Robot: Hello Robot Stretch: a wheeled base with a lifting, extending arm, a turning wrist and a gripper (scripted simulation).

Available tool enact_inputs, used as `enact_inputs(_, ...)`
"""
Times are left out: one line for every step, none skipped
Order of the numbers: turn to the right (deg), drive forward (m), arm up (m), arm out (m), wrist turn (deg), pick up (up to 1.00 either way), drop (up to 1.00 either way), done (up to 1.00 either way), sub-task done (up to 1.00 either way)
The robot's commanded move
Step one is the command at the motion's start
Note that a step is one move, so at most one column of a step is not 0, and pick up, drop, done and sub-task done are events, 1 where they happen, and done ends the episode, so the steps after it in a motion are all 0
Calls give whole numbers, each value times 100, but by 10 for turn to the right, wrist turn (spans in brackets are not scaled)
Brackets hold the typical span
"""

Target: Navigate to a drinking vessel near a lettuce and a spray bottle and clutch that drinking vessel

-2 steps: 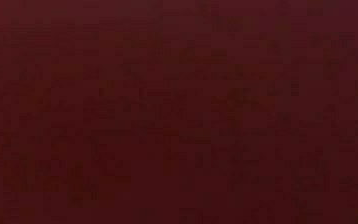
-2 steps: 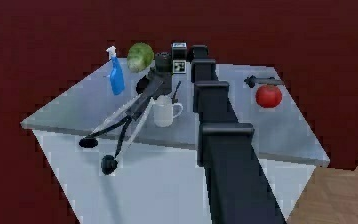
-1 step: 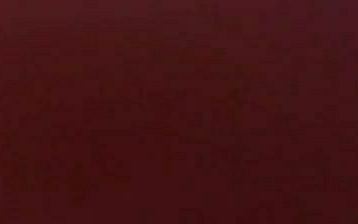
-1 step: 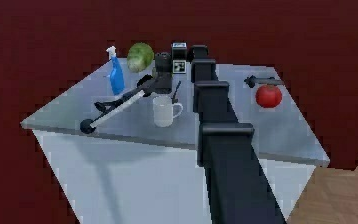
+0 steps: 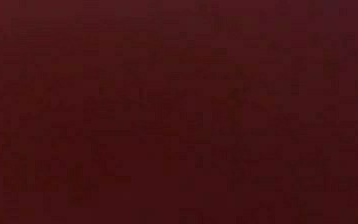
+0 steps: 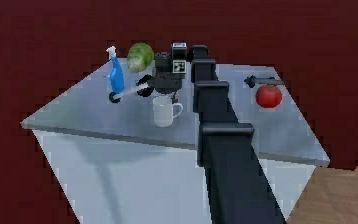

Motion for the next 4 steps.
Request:
enact_inputs(0, 0, 0, 0, 450, 0, 0, 0, 0)
enact_inputs(0, 0, -16, 0, 0, 0, 0, 0, 0)
enact_inputs(0, 0, 0, 0, 0, 100, 0, 0, 0)
enact_inputs(0, 0, 10, 0, 0, 0, 0, 0, 0)
